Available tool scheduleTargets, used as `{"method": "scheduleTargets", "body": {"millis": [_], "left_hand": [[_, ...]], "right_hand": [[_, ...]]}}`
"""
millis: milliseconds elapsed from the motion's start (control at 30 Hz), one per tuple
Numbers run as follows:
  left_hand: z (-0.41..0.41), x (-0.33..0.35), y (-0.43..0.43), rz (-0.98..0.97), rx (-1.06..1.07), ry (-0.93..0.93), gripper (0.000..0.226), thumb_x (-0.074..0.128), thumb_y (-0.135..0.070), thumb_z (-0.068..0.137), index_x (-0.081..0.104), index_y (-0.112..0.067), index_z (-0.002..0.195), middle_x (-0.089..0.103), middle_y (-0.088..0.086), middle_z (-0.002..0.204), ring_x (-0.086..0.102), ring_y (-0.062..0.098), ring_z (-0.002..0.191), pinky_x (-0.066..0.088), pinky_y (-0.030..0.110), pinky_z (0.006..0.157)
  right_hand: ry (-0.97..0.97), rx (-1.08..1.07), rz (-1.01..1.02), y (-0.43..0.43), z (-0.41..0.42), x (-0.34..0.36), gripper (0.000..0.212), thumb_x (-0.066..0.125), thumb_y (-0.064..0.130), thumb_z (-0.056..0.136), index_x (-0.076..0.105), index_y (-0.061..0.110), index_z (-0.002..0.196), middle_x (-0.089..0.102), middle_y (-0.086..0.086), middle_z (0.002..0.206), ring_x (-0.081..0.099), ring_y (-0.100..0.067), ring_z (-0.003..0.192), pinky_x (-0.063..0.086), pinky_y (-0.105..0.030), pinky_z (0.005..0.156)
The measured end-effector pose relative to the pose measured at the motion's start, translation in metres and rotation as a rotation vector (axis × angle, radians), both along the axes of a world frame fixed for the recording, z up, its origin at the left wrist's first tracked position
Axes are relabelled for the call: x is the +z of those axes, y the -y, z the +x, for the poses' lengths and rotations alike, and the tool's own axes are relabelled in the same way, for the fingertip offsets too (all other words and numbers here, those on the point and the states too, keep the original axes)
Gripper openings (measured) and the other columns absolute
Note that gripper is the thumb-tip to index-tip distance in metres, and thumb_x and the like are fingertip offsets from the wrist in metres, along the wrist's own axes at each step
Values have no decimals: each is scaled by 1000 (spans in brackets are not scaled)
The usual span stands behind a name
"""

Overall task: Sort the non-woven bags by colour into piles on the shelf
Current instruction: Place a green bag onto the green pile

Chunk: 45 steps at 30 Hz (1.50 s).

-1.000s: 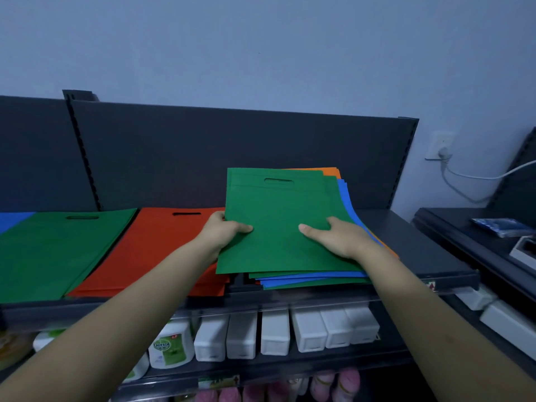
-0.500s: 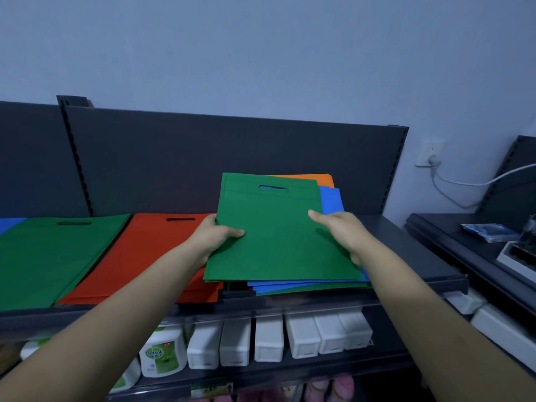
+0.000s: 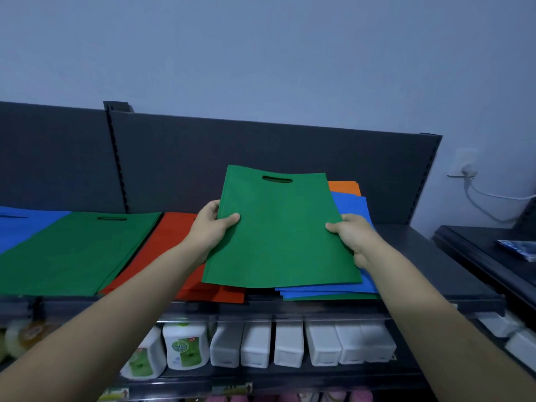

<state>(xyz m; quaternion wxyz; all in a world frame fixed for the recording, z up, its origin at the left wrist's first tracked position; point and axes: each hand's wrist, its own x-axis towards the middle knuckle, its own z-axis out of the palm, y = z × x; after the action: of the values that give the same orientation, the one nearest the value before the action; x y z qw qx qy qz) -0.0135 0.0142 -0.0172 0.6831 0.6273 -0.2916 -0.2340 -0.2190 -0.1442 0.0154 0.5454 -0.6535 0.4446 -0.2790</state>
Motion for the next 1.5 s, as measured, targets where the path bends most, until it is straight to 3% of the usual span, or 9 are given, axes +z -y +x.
{"method": "scheduleTargets", "body": {"millis": [267, 400, 533, 800, 867, 1000, 1133, 1300, 1500], "left_hand": [[78, -9, -80, 96, 98, 153, 55, 66, -5, 89, 45, -19, 138, 63, 1, 124, 67, 20, 101, 58, 33, 75], [139, -17, -136, 168, 144, 173, 56, 68, -5, 88, 45, -18, 138, 63, 5, 126, 66, 24, 103, 57, 40, 82], [201, -26, -193, 205, 204, 148, 58, 67, -5, 89, 42, -18, 140, 63, 6, 125, 66, 23, 101, 56, 34, 76], [307, -49, -252, 423, 209, 364, 67, 70, -20, 88, 35, -17, 146, 49, 3, 135, 52, 25, 122, 51, 36, 86], [323, -59, -257, 495, 205, 457, 70, 73, -24, 86, 36, -16, 145, 48, 6, 140, 49, 26, 125, 48, 39, 95], [337, -78, -265, 654, 212, 763, 73, 67, -41, 87, 36, -12, 146, 48, 7, 142, 44, 26, 129, 37, 40, 106], [340, -92, -263, 963, 199, 1049, 64, 40, -59, 93, 42, -17, 142, 37, 8, 150, 28, 28, 137, 21, 44, 109], [343, -97, -261, 1011, 103, 995, 69, 30, -62, 95, 32, -19, 149, 29, 7, 156, 26, 26, 141, 17, 43, 112], [348, -96, -262, 790, 118, 796, 66, 57, -54, 88, 46, -15, 140, 43, 6, 148, 38, 25, 135, 30, 37, 110]], "right_hand": [[61, 114, -145, -81, 90, -13, 51, 53, 0, 93, 41, 18, 139, 60, -7, 125, 64, -29, 100, 54, -51, 88], [58, 184, -105, -125, 156, -26, 48, 51, -2, 93, 47, 17, 136, 64, -5, 119, 66, -28, 97, 55, -51, 86], [89, 205, 9, -171, 226, -47, 40, 51, -5, 93, 52, 14, 127, 66, -10, 113, 67, -28, 94, 55, -51, 85], [38, 125, -60, -237, 332, -85, 59, 64, 2, 87, 42, 14, 140, 57, -10, 130, 64, -24, 98, 55, -41, 87], [-57, 100, -273, -252, 342, -92, 57, 66, 9, 88, 43, 14, 140, 53, -8, 136, 62, -22, 99, 51, -31, 82], [-365, 69, -714, -272, 352, -111, 52, 54, 35, 94, 43, 13, 140, 47, -10, 139, 46, -26, 126, 38, -34, 100], [-854, 209, -753, -270, 358, -122, 78, 28, 69, 92, 25, 18, 151, 16, -16, 159, 13, -32, 146, 15, -44, 115], [-965, 317, -758, -268, 363, -129, 91, 13, 76, 87, 8, 17, 155, 5, -20, 160, 5, -30, 149, 1, -45, 119], [-736, 211, -830, -279, 359, -125, 70, 44, 64, 89, 46, 16, 141, 42, -8, 146, 37, -28, 130, 29, -35, 108]]}}
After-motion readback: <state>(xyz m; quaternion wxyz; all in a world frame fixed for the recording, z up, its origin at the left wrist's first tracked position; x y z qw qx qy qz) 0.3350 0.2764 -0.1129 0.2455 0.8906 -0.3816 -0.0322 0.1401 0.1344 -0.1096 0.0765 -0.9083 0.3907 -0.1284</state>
